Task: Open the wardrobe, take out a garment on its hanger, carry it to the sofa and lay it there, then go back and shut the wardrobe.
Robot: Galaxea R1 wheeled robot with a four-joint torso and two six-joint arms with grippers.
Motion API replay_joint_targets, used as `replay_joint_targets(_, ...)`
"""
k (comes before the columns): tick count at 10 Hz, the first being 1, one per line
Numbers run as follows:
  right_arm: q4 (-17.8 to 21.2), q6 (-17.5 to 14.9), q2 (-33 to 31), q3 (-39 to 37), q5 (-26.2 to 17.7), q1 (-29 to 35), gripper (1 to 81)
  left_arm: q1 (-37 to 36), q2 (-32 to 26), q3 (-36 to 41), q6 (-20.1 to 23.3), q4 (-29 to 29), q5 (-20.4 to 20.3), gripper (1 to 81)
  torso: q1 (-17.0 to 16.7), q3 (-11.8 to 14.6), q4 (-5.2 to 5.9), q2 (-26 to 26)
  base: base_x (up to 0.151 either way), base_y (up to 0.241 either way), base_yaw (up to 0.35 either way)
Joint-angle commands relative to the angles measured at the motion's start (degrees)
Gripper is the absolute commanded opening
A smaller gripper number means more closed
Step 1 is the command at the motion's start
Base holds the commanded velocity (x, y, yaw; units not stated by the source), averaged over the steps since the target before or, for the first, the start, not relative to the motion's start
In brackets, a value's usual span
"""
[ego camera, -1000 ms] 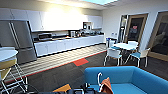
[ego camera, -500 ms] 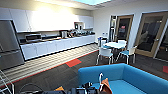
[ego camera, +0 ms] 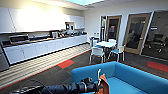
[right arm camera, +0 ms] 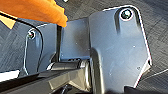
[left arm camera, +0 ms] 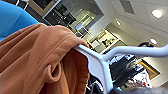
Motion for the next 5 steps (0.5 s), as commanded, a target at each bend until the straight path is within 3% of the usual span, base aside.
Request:
replay_joint_targets(1,0.6,0.1,0.3,0.3,-3.1,2.8,81.1,-11.3,0.8,1.5,0.2,0.2,-4.3,1.0,0.0,0.0,0.0,0.0,0.0,0.0,-0.146)
replay_joint_targets(3,0.6,0.1,0.4,0.3,-3.1,2.9,81.1,-11.3,0.4,1.5,0.2,0.2,-4.3,1.0,0.0,0.0,0.0,0.0,0.0,0.0,-0.11)
replay_joint_targets(5,0.6,0.1,0.4,0.4,-3.1,2.9,81.1,-10.6,-0.3,2.0,0.2,0.5,-4.9,1.0,0.0,0.0,0.0,0.0,0.0,-0.064,0.0)
